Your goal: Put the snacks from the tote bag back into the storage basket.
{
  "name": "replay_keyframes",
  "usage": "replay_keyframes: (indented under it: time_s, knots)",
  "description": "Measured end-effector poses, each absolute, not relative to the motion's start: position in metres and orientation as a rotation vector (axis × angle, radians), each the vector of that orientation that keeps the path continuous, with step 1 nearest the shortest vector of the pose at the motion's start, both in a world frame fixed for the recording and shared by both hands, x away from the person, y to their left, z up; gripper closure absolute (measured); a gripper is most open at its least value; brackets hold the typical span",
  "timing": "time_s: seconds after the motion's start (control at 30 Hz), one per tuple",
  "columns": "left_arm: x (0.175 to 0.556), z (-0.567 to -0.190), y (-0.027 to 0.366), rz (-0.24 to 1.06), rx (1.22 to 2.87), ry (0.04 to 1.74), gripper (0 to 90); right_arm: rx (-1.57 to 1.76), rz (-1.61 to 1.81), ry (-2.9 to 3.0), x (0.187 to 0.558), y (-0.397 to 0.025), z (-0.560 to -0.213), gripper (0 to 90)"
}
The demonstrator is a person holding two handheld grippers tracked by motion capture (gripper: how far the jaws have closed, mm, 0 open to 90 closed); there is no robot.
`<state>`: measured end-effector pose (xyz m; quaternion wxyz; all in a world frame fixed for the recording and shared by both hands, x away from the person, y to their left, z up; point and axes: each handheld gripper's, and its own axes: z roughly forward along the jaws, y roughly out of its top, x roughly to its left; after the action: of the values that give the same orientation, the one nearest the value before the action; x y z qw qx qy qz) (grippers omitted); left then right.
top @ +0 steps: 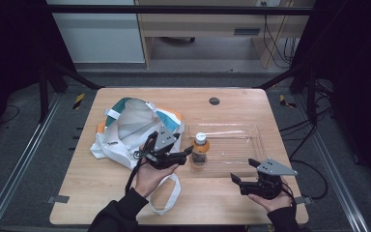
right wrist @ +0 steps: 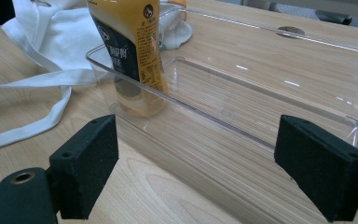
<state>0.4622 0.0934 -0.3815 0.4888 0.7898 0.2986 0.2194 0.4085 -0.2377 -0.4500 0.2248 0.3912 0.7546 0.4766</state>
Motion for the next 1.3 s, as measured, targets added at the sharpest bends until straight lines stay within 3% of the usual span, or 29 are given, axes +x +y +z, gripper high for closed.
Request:
replay_keyframes:
  time_s: [1.3]
  knots:
    - [0.415,-0.444,0.231,0.637,1.886,0.880,31.5,1.096,1.271,2.079,0.407,-0.239,-0.456,13.8]
